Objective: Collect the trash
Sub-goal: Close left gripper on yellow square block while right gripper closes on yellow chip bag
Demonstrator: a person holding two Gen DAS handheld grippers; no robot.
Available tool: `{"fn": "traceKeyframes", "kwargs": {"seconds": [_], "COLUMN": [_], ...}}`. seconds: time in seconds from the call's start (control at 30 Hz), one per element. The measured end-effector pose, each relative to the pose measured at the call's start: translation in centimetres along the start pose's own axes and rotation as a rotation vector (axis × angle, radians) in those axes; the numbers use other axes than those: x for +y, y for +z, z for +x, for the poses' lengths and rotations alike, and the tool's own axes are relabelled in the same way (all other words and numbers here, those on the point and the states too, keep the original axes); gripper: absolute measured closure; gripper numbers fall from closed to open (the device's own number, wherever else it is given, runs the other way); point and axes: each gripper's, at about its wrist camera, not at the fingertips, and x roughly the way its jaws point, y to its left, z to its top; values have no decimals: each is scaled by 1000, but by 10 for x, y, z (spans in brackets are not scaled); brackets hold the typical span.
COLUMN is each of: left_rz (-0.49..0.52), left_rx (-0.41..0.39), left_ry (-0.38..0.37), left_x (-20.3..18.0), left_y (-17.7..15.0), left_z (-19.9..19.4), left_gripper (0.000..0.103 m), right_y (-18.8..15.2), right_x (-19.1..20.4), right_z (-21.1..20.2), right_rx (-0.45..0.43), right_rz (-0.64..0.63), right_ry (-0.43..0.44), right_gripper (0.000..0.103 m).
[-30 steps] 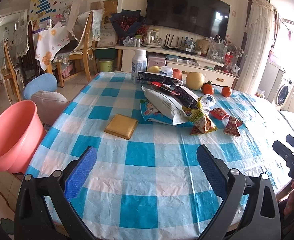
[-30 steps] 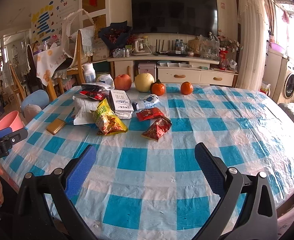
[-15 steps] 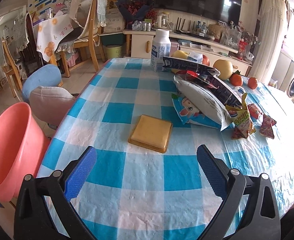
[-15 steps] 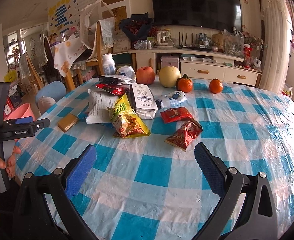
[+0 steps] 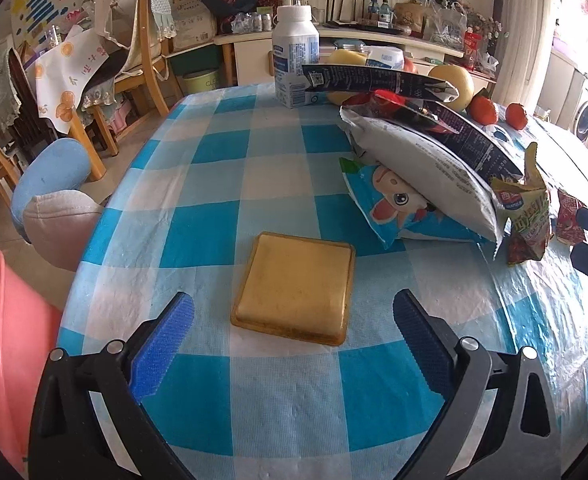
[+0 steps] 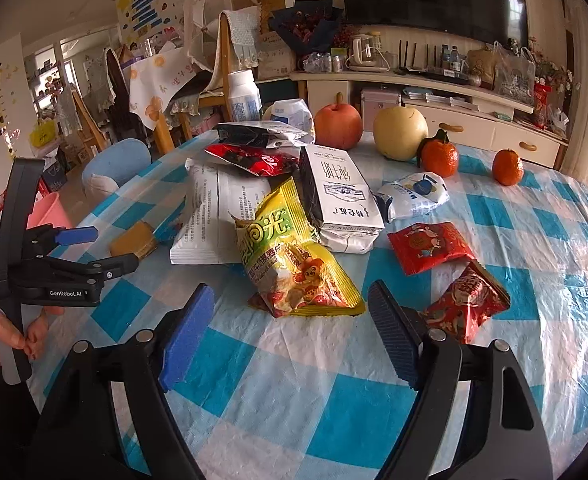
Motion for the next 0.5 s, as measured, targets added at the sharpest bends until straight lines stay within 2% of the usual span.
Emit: {"fn": "traceKeyframes", "kwargs": {"seconds": [0.1,0.33,0.4,0.5], "left_rz": [7,-10,-33,-65], "left_rx": [27,41,36,34], "left_ry": [13,37,11,-1], "left_x": [0,1,2,4], "left_y": [1,5,6,8], "left_z": [9,14,13,15], "left_gripper": [5,8,23,30], "right_y": [6,13,15,16], "right_x": [-2,-3,-5,-5], "right_z": [12,38,44,44], "right_rx": [17,62,78,68], "right_rz": [5,-9,-7,-2], "right_ry": [21,14,21,40], "right_gripper": [15,14,14,16]}}
